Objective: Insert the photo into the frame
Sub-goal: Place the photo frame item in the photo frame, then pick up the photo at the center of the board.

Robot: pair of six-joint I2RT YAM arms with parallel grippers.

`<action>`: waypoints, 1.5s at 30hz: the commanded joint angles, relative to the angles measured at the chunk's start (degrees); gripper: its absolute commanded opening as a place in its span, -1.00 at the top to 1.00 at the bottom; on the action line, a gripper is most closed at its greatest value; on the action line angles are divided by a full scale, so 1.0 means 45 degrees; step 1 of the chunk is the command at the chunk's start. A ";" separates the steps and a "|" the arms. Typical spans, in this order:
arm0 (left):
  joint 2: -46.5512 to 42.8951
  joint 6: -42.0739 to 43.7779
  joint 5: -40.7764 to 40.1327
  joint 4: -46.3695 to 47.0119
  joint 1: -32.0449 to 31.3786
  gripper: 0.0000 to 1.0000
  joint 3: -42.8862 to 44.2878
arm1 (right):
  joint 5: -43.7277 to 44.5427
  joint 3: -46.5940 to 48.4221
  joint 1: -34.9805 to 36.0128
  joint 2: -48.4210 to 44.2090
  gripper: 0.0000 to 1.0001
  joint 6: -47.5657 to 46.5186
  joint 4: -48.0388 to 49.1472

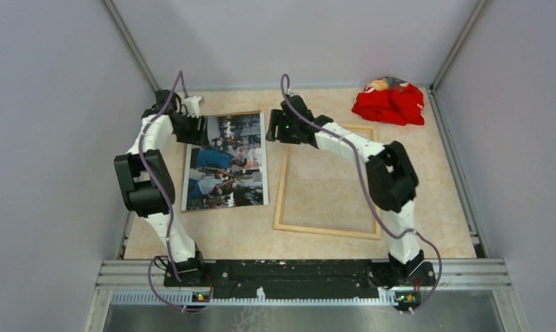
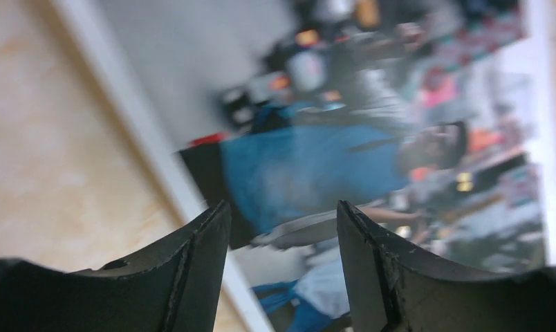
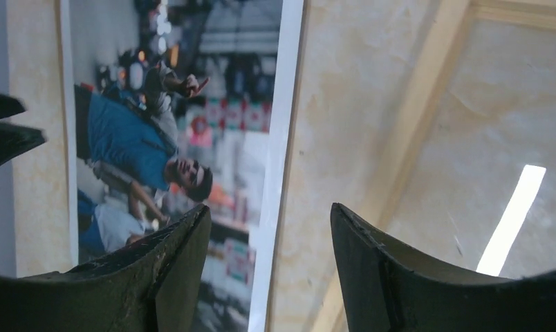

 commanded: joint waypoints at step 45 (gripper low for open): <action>0.0855 0.1203 -0.3427 0.4437 0.1275 -0.13 -0.3789 | -0.2158 0.3243 0.0753 0.4601 -0.30 0.1509 0.1978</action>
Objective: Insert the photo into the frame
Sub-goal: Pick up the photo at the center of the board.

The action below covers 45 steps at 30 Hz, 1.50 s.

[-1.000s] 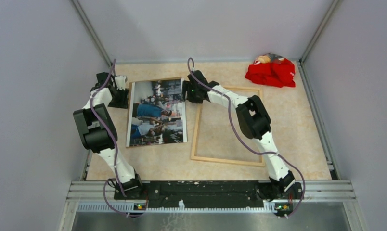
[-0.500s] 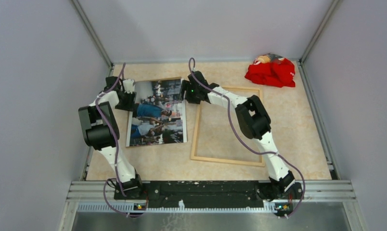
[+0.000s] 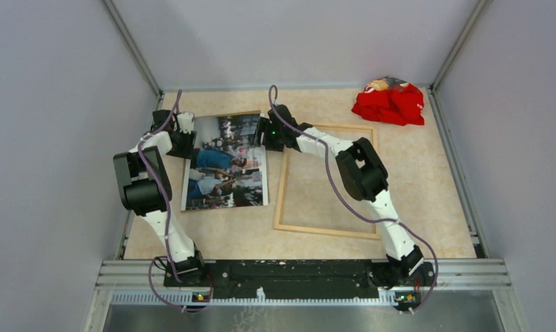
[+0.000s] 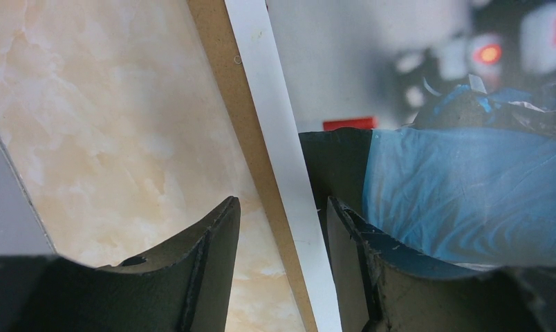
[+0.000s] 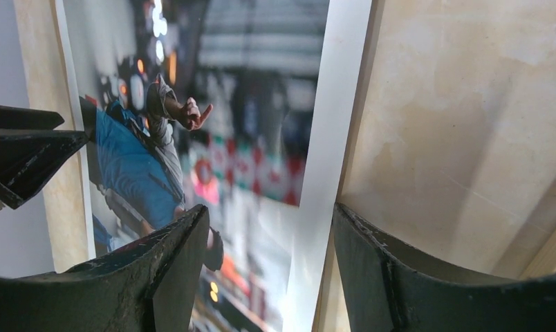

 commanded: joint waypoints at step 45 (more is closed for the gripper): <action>0.0152 0.0605 0.0074 -0.0390 -0.0064 -0.04 -0.0728 | -0.3007 -0.6722 0.0060 -0.3274 -0.29 0.7836 1.2922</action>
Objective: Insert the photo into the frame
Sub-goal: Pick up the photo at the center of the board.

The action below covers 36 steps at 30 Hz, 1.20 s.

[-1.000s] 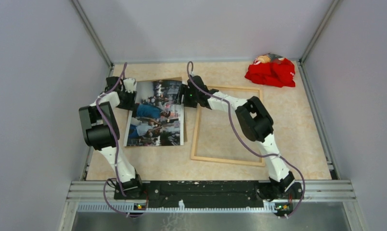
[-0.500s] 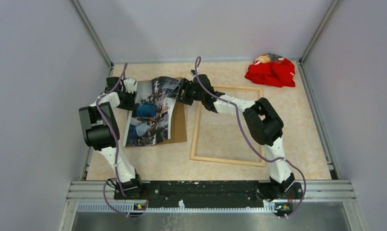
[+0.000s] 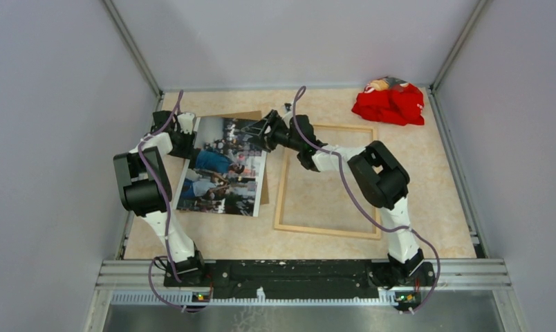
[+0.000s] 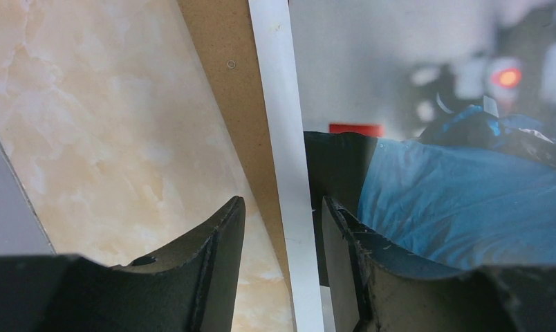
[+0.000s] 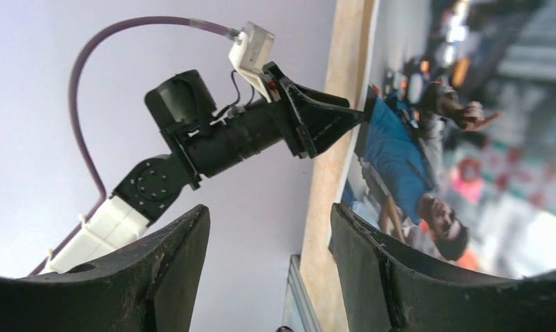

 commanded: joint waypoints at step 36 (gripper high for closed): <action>0.0237 0.0359 0.0102 -0.0990 -0.0062 -0.02 -0.0391 | 0.5012 0.4576 0.0319 0.1828 -0.36 -0.5780 -1.1085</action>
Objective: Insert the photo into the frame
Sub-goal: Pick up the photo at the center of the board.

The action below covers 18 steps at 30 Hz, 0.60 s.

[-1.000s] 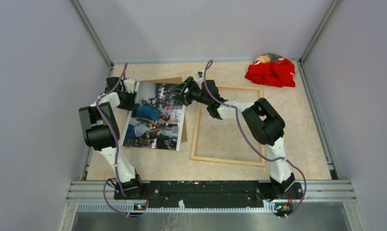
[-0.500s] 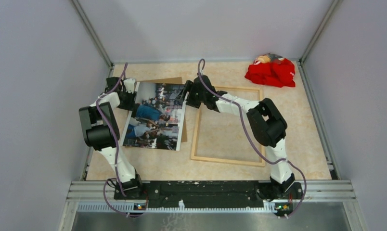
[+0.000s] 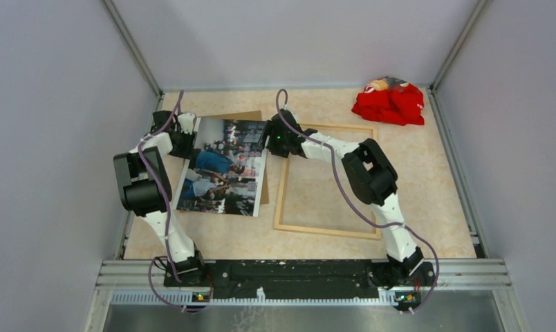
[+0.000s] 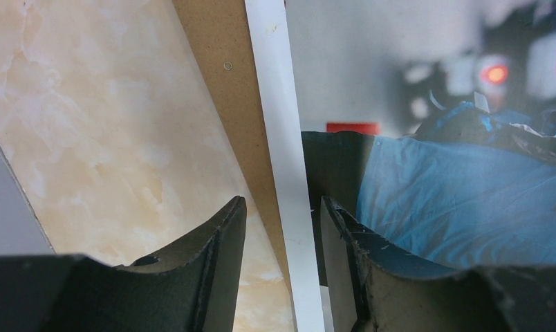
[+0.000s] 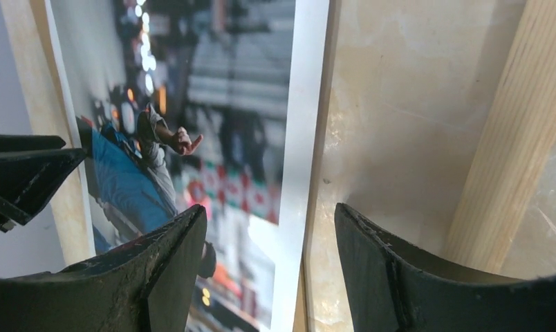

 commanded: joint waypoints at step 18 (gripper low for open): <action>0.0131 0.0382 -0.0005 -0.0907 -0.0057 -0.01 -0.0548 | -0.0038 0.0316 0.0022 0.1047 -0.37 0.1848 0.1409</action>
